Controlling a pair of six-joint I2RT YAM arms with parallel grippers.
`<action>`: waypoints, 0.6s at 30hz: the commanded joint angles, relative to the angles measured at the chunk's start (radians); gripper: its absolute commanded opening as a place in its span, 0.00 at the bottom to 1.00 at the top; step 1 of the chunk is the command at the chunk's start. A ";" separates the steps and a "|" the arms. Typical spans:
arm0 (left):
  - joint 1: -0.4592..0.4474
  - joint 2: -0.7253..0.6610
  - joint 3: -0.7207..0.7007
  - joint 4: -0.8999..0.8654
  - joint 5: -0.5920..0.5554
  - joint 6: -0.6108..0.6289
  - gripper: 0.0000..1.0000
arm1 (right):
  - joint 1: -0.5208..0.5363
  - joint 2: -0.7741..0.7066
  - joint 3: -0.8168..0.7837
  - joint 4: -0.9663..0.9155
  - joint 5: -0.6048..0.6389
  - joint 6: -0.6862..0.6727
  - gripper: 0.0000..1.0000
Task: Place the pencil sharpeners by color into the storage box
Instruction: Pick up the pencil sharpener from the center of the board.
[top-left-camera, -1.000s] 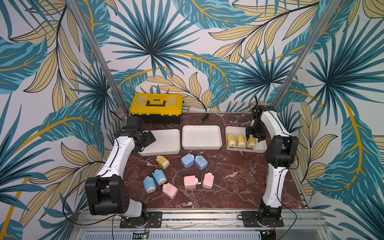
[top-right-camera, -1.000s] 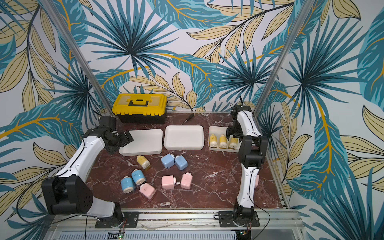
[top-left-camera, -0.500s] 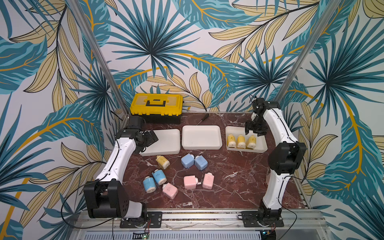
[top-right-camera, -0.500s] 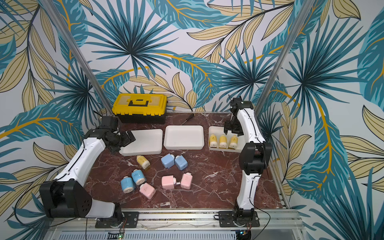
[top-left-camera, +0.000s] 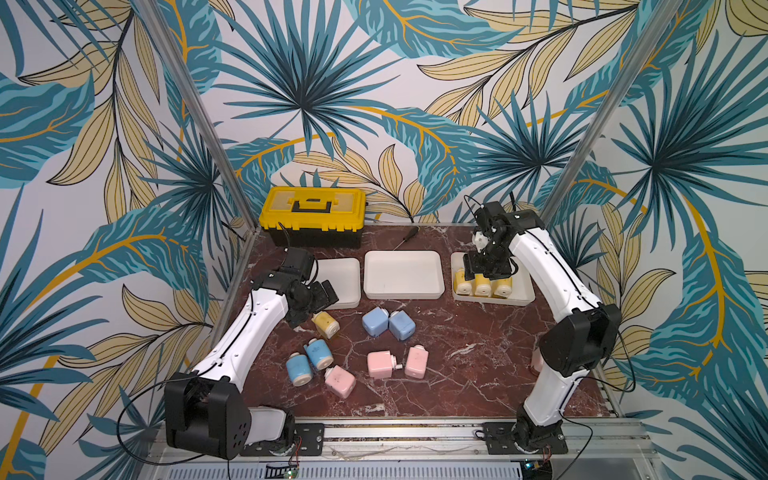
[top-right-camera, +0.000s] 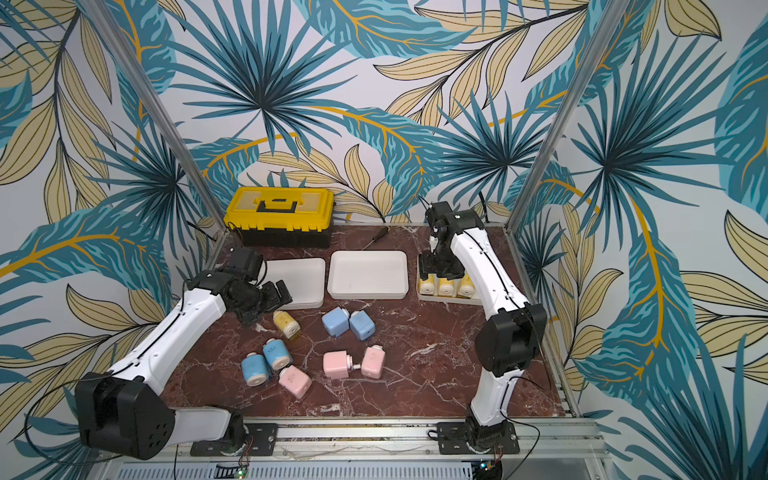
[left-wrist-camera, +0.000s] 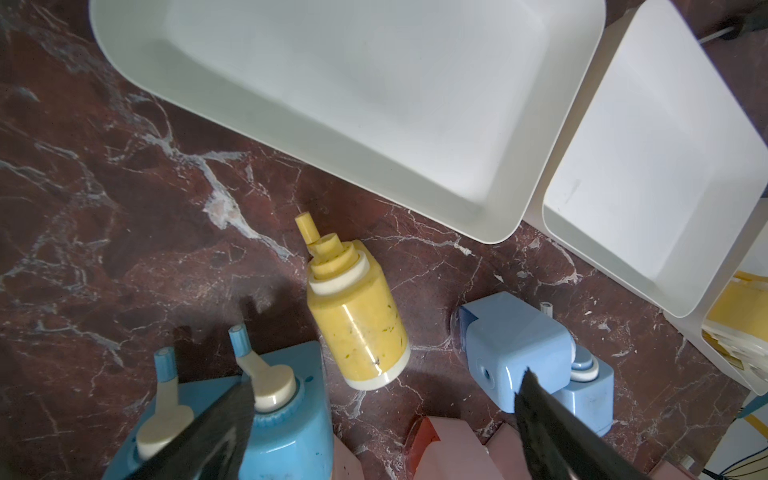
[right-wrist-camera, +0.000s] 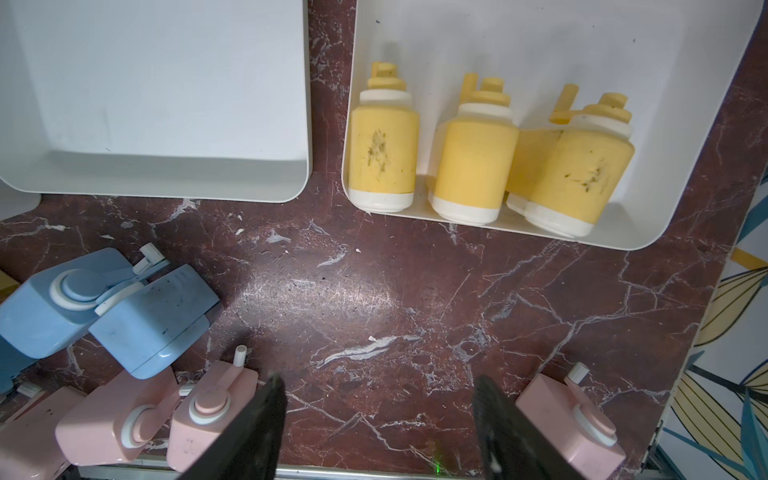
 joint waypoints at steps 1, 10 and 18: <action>-0.019 0.024 -0.013 -0.017 0.006 -0.026 0.99 | 0.001 -0.051 -0.039 0.030 -0.022 0.011 0.73; -0.035 0.121 -0.007 -0.017 -0.005 -0.023 0.90 | 0.000 -0.066 -0.129 0.093 -0.055 0.030 0.72; -0.036 0.175 -0.003 -0.017 -0.026 -0.026 0.84 | -0.001 -0.050 -0.131 0.105 -0.056 0.033 0.72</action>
